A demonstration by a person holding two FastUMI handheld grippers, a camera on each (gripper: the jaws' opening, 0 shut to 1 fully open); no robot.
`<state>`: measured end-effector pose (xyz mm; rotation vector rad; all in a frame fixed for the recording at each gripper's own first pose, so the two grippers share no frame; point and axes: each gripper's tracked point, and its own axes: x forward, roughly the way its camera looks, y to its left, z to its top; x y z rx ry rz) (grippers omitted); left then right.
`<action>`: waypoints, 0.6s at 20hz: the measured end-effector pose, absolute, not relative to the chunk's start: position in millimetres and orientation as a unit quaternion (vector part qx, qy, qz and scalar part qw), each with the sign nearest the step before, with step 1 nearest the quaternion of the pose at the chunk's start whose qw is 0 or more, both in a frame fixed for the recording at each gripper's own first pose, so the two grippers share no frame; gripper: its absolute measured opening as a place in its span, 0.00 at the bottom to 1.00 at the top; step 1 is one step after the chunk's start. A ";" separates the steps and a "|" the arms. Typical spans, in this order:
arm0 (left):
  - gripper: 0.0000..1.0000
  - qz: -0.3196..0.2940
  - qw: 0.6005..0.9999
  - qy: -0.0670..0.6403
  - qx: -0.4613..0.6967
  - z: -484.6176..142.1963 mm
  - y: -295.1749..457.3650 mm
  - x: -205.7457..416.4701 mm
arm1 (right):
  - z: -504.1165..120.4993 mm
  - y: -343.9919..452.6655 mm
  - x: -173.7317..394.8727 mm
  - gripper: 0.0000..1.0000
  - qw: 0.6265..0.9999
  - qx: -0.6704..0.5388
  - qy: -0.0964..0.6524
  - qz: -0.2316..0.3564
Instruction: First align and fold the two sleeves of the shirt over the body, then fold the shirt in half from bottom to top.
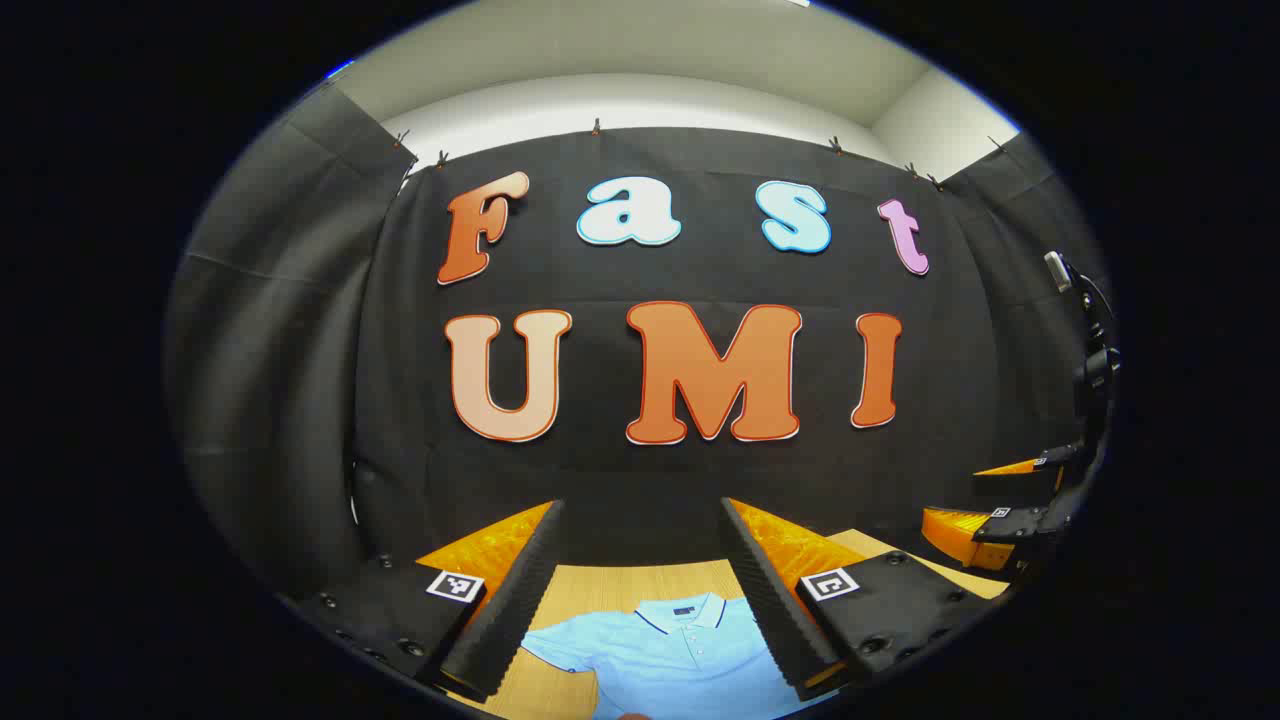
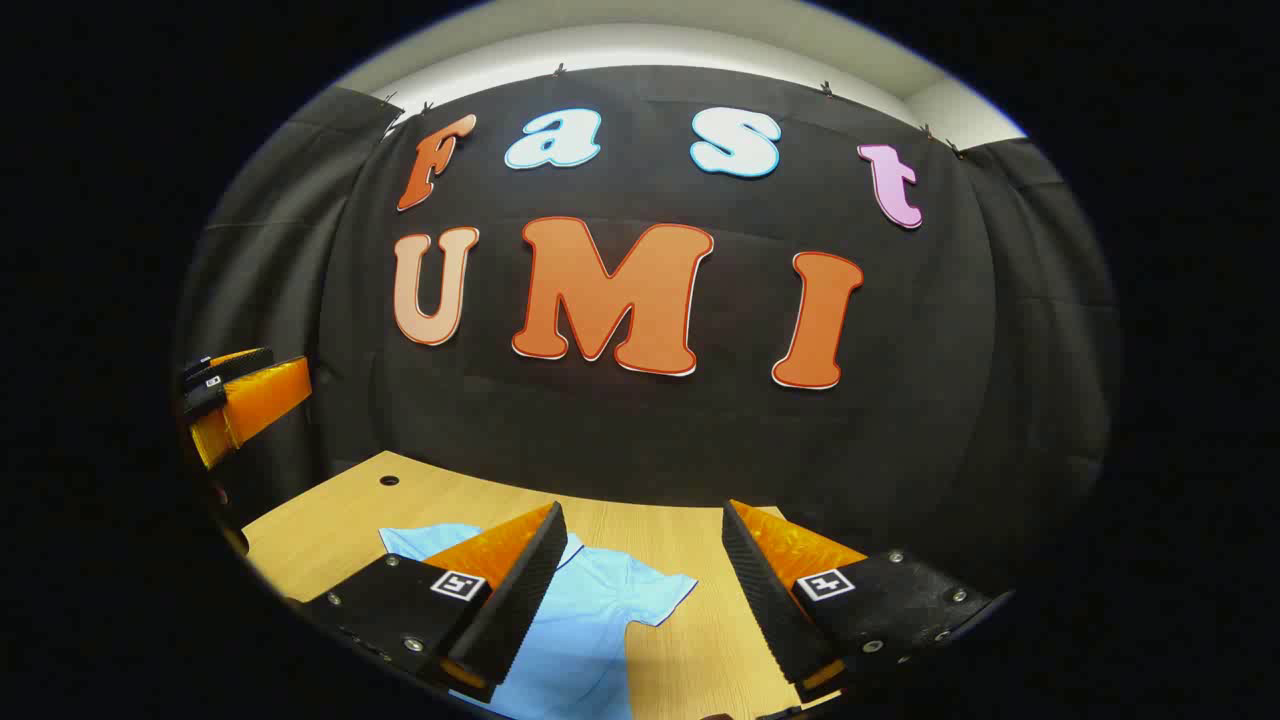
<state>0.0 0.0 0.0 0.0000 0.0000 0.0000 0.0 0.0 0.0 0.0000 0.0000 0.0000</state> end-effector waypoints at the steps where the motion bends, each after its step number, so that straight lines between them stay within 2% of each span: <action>1: 0.99 0.003 1.000 -0.001 -0.001 0.9 1.5 0.8 | -1.4 1.3 1.3 0.97 1.000 0.000 0.002 0.004; 12: 0.99 0.006 1.000 -0.003 0.000 -0.3 -2.5 0.0 | -11.1 2.8 5.9 0.98 1.000 0.002 0.014 0.015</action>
